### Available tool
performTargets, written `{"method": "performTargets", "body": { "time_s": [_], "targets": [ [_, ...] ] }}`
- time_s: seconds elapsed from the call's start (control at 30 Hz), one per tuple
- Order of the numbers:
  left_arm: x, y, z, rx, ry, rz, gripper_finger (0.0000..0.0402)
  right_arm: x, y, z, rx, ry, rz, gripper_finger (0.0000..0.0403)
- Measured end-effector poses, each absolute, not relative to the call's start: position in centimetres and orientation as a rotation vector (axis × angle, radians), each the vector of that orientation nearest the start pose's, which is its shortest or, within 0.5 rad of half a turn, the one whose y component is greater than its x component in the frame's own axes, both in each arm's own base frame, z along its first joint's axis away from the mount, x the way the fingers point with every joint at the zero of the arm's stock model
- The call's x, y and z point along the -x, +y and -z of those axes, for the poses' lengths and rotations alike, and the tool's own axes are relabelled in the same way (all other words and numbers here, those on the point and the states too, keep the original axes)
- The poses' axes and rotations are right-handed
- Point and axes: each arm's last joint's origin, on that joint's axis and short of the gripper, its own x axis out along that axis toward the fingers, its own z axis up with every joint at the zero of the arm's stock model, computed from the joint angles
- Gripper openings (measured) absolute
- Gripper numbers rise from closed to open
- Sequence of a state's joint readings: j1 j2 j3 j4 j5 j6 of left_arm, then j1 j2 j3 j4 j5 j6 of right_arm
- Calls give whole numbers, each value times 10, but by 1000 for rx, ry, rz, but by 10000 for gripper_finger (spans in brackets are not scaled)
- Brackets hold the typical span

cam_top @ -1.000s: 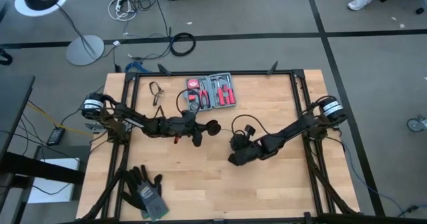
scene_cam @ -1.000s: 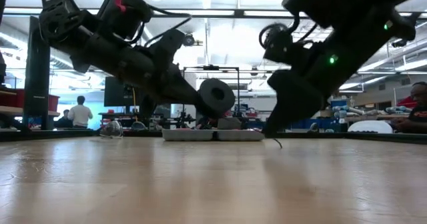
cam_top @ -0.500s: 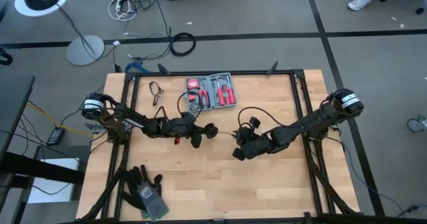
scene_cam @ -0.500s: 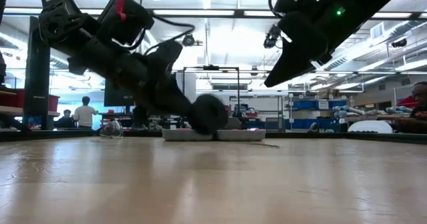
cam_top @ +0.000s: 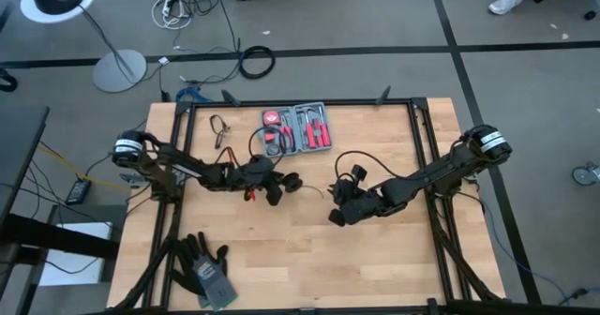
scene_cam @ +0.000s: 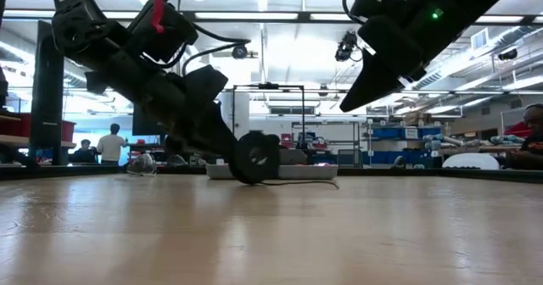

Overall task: Coil cords
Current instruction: Coil the black wire onto the black spool, then uncoil the black wire from the black spool

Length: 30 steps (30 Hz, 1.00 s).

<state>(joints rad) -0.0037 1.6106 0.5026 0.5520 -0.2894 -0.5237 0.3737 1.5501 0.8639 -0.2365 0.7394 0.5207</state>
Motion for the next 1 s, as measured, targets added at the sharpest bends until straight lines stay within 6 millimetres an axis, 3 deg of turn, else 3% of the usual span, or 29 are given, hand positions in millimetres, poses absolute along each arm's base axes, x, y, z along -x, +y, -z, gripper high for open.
{"method": "performTargets", "body": {
  "time_s": [0.53, 1.0],
  "targets": [
    [-242, 18, -166, 206, 518, -582, 94, -261, 81, -151, -97, 668, 577, 51],
    [-243, 17, -167, 197, 517, -550, 94, -244, 74, -127, -113, 655, 579, 48]
  ]
}}
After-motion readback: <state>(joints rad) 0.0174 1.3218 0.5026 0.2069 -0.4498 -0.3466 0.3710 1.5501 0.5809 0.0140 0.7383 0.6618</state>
